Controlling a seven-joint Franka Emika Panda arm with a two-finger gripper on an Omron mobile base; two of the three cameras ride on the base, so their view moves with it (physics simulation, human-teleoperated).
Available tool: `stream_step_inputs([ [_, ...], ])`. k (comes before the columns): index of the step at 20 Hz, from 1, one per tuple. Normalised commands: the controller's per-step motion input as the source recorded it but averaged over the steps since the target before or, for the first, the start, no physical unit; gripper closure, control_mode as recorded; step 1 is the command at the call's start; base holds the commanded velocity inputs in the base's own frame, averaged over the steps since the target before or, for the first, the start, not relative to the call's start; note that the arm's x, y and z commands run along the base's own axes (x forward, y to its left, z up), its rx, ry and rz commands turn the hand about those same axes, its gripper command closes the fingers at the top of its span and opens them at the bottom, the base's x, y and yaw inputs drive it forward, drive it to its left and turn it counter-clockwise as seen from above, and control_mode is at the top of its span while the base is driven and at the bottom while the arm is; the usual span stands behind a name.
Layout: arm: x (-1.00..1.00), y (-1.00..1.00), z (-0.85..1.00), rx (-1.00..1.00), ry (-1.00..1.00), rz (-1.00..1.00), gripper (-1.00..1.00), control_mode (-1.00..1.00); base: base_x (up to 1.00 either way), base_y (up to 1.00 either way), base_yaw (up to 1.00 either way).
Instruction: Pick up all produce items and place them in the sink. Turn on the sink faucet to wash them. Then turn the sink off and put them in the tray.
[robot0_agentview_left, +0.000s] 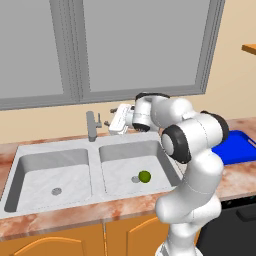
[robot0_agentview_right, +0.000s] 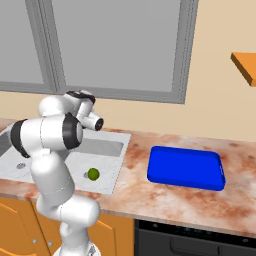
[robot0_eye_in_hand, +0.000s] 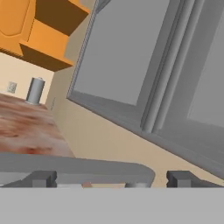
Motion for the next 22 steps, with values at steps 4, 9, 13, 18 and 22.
stream_step_inputs([
  [4, 0.31, 0.09, -0.19, 0.0, 0.01, 0.03, -1.0, -1.0, 0.0, 0.0, 0.0],
  [9, 0.28, 0.2, -0.2, -0.01, 0.0, 0.01, -1.0, -1.0, 0.0, 0.0, 0.0],
  [13, 0.25, 0.24, -0.2, -0.01, 0.0, 0.0, -1.0, -1.0, 0.0, 0.0, 0.0],
  [18, 0.24, 0.13, -0.14, -0.01, 0.0, 0.0, -1.0, -1.0, 0.0, 0.0, 0.0],
  [22, 0.22, 0.05, -0.09, 0.0, 0.0, 0.01, -1.0, -1.0, 0.0, 0.0, 0.0],
])
